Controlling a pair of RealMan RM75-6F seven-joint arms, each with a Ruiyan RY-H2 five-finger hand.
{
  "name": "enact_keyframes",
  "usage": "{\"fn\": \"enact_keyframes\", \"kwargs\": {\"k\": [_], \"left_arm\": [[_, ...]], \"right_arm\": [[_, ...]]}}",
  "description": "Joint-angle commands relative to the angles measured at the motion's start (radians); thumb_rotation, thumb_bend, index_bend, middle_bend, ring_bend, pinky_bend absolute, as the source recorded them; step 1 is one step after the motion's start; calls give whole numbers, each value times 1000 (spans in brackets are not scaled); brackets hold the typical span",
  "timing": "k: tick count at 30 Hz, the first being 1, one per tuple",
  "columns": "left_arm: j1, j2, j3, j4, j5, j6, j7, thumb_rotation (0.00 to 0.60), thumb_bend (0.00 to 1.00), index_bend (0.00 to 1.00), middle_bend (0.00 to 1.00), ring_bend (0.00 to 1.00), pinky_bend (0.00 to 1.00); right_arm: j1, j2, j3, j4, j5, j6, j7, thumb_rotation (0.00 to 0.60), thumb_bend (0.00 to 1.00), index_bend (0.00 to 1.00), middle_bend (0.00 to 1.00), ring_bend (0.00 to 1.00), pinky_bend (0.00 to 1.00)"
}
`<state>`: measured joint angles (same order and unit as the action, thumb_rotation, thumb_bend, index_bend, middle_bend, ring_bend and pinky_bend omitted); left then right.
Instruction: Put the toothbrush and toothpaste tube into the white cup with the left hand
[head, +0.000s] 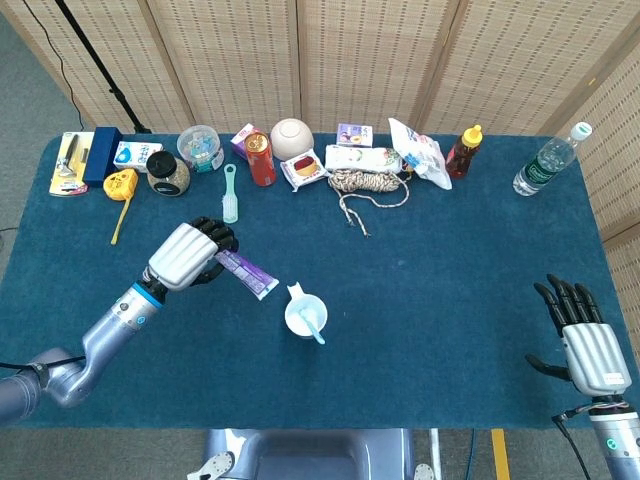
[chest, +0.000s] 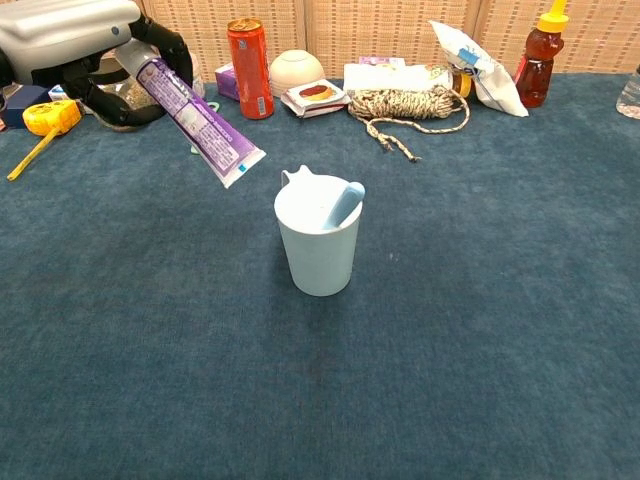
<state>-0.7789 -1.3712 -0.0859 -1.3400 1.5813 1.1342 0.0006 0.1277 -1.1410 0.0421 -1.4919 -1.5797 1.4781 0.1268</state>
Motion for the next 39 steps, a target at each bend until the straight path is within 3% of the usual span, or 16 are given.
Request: {"fn": "enact_keyframes", "kwargs": {"k": [1,10,18,39], "left_arm": [[-30,68,-39,-153,61,37,196,600,386,654,413,304,337],[-77,135,-94,-382,91,-9,569,600,386,654,413,304,337],[-112,71,-75,-384,133,-83,819,600,386,654,413,302,339],[-137,-98,-38,-244,121,-144,918,600,386,654,413,293,341]], "right_arm": [[-1,3,1,0,0,2,9,600,0,61,0,0,0],[-3,15,0,0,-6,12,44,600,0,61,0,0,0],[-5,22,-2,2,-13,18,68,600,0,61,0,0,0],[-5,23,-5,0,-16,17,72,600,0,61,0,0,0]]}}
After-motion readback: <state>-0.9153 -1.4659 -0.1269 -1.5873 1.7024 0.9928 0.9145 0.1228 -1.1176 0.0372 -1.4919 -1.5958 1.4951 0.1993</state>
